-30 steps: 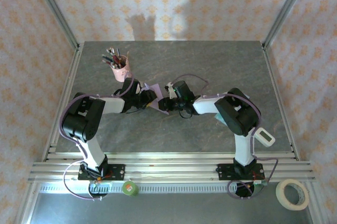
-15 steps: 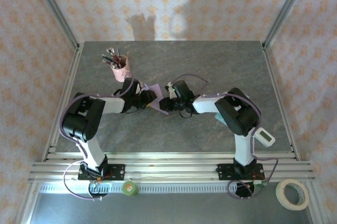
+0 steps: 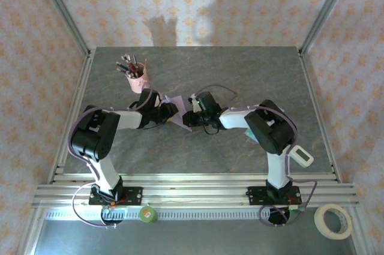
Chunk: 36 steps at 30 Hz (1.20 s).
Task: Fold a paper plane with a square sheet of paper (pick it up from the middle)
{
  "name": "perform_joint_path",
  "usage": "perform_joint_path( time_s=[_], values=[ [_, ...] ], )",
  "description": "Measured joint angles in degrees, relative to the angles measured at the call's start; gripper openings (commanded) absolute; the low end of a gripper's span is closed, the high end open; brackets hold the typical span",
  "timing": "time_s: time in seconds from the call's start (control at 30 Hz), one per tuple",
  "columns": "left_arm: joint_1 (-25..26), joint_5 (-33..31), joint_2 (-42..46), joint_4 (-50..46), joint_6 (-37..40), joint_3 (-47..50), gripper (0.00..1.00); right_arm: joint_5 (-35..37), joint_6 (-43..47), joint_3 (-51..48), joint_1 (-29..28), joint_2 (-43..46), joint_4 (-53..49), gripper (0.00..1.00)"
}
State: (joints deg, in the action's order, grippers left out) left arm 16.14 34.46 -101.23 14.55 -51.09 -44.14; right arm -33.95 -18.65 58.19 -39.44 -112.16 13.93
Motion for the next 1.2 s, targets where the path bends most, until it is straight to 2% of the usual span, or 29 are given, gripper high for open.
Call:
perform_joint_path(
  time_s=[0.3,0.47,0.67,0.83,1.2],
  values=[
    [0.2,-0.8,0.8,-0.2,0.0,0.3,0.42,-1.0,-1.1,0.5,0.1,-0.9,-0.3,0.09],
    [0.3,-2.4,4.2,-0.7,0.0,0.4,0.4,-2.7,-2.4,1.1,0.6,-1.4,-0.5,0.08],
    [0.3,-2.7,6.9,1.6,-0.2,0.9,0.31,-8.0,-5.9,1.3,2.4,-2.4,0.3,0.07],
    [0.3,-0.3,6.6,5.3,-1.2,2.5,0.19,-12.7,-8.9,0.8,3.9,-3.4,3.3,0.07],
    [0.3,5.9,1.7,14.6,-3.5,3.1,0.12,-20.8,-14.6,-3.4,6.8,-4.8,12.9,0.07]
  ],
)
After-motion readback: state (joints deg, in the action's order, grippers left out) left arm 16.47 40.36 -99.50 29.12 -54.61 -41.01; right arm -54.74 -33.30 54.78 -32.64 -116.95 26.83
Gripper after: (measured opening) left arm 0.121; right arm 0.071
